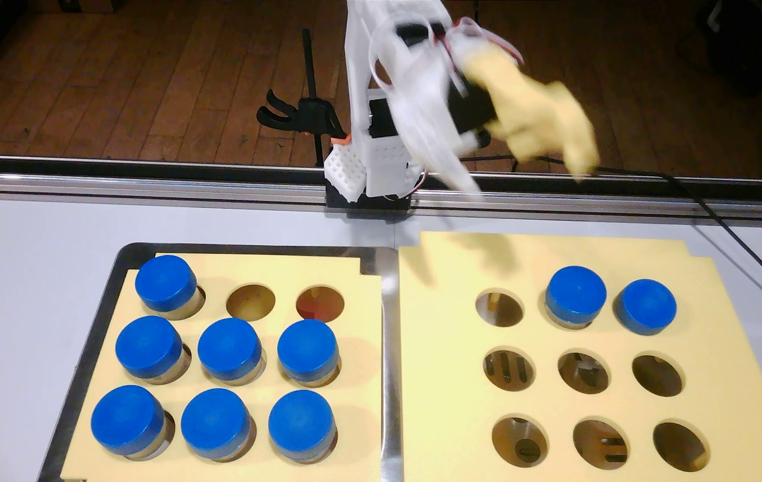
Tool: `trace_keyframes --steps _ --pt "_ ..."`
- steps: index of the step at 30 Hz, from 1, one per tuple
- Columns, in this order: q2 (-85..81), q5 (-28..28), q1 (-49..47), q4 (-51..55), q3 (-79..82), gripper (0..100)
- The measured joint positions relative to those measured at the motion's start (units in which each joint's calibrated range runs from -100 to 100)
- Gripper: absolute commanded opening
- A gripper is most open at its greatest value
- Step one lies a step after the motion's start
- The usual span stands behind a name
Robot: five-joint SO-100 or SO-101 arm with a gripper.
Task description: Move the test tubes
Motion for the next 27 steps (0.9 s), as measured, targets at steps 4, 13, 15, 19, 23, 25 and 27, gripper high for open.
trace_keyframes --steps 4,13,15,19,23,25,27 --pt "-12.97 0.77 12.82 0.0 6.37 35" --pt "-15.93 5.52 38.65 -0.39 26.42 35" --pt "-14.24 6.28 39.88 -0.67 26.14 35" --pt "-5.25 8.78 41.19 -1.06 21.64 35" --pt "3.14 10.62 40.76 -1.16 14.05 35" --pt "5.0 10.98 40.84 -1.16 12.27 35" --pt "7.88 11.13 41.11 -1.16 10.3 35"
